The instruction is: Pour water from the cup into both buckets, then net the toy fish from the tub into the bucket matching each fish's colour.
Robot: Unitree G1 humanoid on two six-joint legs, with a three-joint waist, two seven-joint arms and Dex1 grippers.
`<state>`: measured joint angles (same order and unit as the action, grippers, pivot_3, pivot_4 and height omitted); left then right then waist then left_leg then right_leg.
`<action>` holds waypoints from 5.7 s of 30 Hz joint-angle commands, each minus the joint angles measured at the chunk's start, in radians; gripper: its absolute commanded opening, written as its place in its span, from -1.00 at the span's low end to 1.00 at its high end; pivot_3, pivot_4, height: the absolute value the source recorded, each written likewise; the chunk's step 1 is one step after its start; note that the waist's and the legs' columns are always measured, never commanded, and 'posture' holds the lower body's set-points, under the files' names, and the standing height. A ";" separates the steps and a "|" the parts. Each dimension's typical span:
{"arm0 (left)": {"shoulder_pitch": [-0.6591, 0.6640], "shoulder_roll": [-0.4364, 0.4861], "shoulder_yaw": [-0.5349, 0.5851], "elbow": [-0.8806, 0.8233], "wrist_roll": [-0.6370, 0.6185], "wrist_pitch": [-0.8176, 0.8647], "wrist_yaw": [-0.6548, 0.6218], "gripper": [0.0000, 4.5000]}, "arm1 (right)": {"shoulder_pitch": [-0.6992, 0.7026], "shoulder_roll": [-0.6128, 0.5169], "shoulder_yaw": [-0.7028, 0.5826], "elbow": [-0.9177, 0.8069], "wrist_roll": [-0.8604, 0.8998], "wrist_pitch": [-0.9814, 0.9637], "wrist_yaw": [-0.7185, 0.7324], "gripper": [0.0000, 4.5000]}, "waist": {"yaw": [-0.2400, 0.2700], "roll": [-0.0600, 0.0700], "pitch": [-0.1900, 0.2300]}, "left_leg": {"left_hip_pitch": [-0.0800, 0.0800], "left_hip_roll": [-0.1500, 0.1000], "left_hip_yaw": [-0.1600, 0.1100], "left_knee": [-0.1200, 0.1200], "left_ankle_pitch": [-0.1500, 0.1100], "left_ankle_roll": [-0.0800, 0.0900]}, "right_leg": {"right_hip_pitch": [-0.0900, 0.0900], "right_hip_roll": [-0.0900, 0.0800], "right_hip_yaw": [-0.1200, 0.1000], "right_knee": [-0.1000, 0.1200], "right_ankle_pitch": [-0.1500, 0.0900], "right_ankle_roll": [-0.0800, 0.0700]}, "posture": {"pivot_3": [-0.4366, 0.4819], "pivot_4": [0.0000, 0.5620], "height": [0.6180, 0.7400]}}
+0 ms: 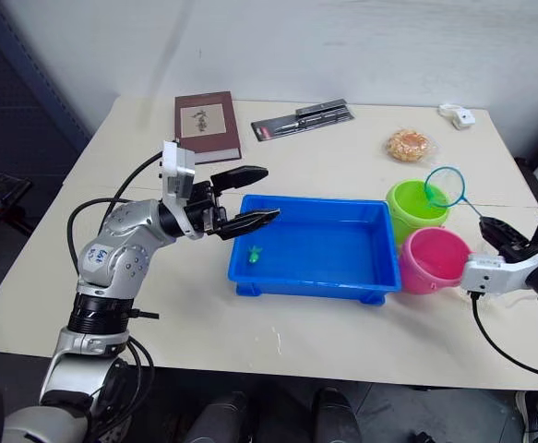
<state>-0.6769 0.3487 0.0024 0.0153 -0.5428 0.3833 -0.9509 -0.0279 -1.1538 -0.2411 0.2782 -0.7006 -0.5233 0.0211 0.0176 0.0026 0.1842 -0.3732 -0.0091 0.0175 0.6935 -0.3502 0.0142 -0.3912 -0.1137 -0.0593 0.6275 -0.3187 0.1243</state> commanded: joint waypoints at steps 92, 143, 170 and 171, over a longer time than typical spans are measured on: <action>-0.001 0.082 -0.030 0.019 0.090 -0.038 -0.106 0.99 | -0.126 0.137 -0.227 -0.081 0.753 0.275 0.772 -1.00 | -0.003 0.000 0.001 | -0.001 0.000 -0.003 0.003 -0.001 0.001 | 0.001 0.000 -0.003 0.000 0.000 0.000 | -0.05 -0.47 0.97; 0.476 0.508 0.217 -0.241 -0.066 -0.149 -0.527 0.99 | 0.155 0.156 0.147 -0.772 1.309 0.469 1.012 -1.00 | 0.003 0.001 0.001 | 0.004 0.005 -0.014 0.002 -0.004 -0.002 | 0.014 -0.003 -0.003 -0.010 -0.001 -0.002 | -0.05 -0.47 0.97; 0.595 0.595 0.202 -0.222 -0.027 -0.153 -0.490 1.00 | -0.122 0.539 0.499 -0.187 0.887 0.095 1.103 0.59 | -0.021 0.002 0.001 | 0.007 0.005 -0.013 0.001 -0.005 -0.003 | 0.012 -0.001 -0.003 -0.005 -0.003 -0.006 | -0.05 -0.47 0.97; 0.597 0.598 0.201 -0.218 -0.024 -0.153 -0.495 1.00 | -0.115 0.527 0.492 -0.214 0.911 0.108 1.118 0.83 | -0.020 0.003 0.002 | 0.007 0.004 -0.013 0.001 -0.005 -0.003 | 0.012 -0.001 -0.003 -0.005 -0.003 -0.006 | -0.05 -0.47 0.97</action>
<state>-0.0761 0.9280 0.2030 -0.2092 -0.5746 0.2381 -1.4343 -0.1494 -0.6035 0.2831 0.1281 0.1544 -0.4266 1.1118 -0.0029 0.0052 0.1859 -0.3667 -0.0049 0.0047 0.6943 -0.3549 0.0112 -0.3788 -0.1144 -0.0623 0.6225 -0.3215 0.1187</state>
